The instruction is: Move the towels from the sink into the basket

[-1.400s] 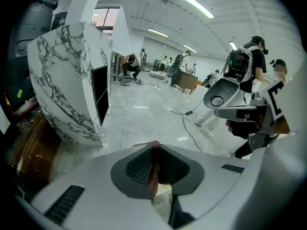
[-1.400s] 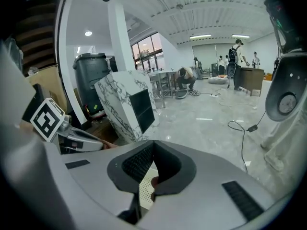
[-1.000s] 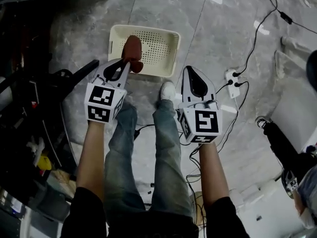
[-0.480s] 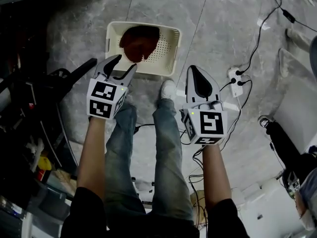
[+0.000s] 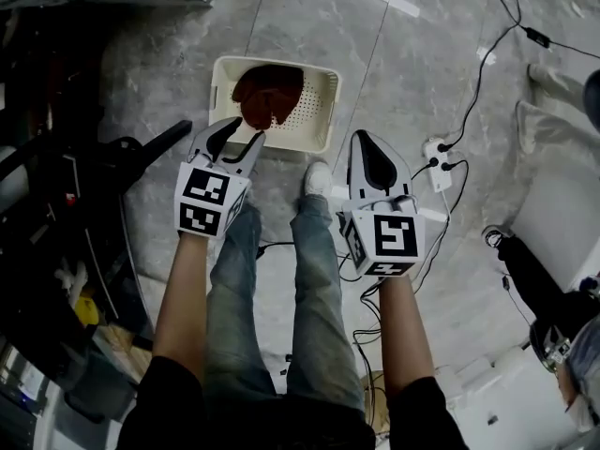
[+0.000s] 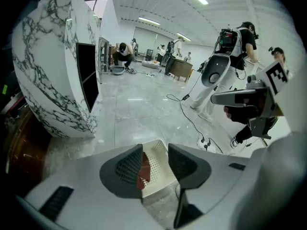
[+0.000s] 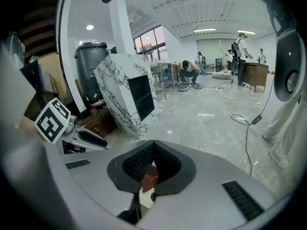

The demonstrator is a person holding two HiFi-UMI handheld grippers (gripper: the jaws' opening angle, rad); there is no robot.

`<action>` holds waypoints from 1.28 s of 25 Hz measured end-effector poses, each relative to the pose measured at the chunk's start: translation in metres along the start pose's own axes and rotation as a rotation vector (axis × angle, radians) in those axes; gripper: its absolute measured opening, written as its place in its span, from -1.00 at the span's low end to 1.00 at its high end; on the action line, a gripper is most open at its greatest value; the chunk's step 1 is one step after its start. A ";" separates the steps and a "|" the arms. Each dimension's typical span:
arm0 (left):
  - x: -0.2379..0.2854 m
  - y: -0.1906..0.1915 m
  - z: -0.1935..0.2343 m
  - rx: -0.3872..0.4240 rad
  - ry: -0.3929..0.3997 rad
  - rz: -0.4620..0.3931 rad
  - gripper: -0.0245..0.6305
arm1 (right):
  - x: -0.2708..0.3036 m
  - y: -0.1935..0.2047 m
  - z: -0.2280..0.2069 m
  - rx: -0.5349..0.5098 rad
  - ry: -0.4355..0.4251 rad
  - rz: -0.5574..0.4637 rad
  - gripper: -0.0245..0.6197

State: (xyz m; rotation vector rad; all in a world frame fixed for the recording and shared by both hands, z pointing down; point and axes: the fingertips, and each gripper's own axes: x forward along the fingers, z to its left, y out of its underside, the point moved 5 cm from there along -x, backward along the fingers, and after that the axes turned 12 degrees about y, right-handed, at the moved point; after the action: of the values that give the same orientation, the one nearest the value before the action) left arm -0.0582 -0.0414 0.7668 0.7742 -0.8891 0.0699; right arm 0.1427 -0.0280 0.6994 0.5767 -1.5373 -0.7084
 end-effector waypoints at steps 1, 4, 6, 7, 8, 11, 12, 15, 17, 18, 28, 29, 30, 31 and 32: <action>-0.005 -0.002 -0.003 -0.002 -0.001 -0.007 -0.41 | -0.004 -0.004 0.002 -0.001 -0.001 -0.003 -0.88; -0.020 -0.009 -0.013 0.002 -0.007 -0.029 -0.52 | -0.017 -0.013 0.008 0.000 -0.008 -0.010 -0.88; -0.031 -0.017 -0.021 0.014 -0.026 -0.051 -0.71 | -0.025 -0.021 0.012 -0.003 -0.015 -0.018 -0.88; -0.037 -0.021 -0.024 0.019 -0.036 -0.059 -0.80 | -0.029 -0.025 0.014 -0.004 -0.019 -0.022 -0.88; -0.043 -0.025 -0.028 0.021 -0.042 -0.067 -0.84 | -0.032 -0.031 0.016 -0.003 -0.023 -0.026 -0.88; -0.062 -0.040 -0.038 0.018 -0.055 -0.099 -0.87 | -0.044 -0.047 0.020 -0.009 -0.033 -0.043 -0.88; -0.070 -0.045 -0.041 0.015 -0.060 -0.113 -0.87 | -0.048 -0.054 0.023 -0.012 -0.037 -0.051 -0.88; -0.097 -0.064 -0.050 0.018 -0.080 -0.156 -0.87 | -0.065 -0.079 0.028 -0.018 -0.049 -0.079 -0.88; -0.114 -0.078 -0.057 0.034 -0.090 -0.176 -0.87 | -0.076 -0.094 0.031 -0.021 -0.058 -0.095 -0.88; -0.123 -0.085 -0.060 0.043 -0.095 -0.186 -0.87 | -0.081 -0.102 0.033 -0.022 -0.063 -0.102 -0.88; -0.216 -0.160 -0.087 0.074 -0.183 -0.311 -0.88 | -0.136 -0.197 0.052 -0.033 -0.100 -0.200 -0.88; -0.225 -0.165 -0.090 0.070 -0.189 -0.322 -0.88 | -0.142 -0.203 0.053 -0.038 -0.100 -0.206 -0.88; -0.234 -0.169 -0.094 0.067 -0.195 -0.334 -0.88 | -0.149 -0.208 0.054 -0.043 -0.099 -0.211 -0.88; -0.243 -0.173 -0.098 0.063 -0.202 -0.345 -0.88 | -0.155 -0.213 0.055 -0.046 -0.099 -0.213 -0.88; -0.252 -0.177 -0.101 0.058 -0.211 -0.357 -0.88 | -0.163 -0.219 0.057 -0.045 -0.099 -0.217 -0.88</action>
State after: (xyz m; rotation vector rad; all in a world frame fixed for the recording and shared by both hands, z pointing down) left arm -0.0893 -0.0436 0.4436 0.9974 -0.9378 -0.3070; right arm 0.0897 -0.0543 0.4268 0.6905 -1.5601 -0.9466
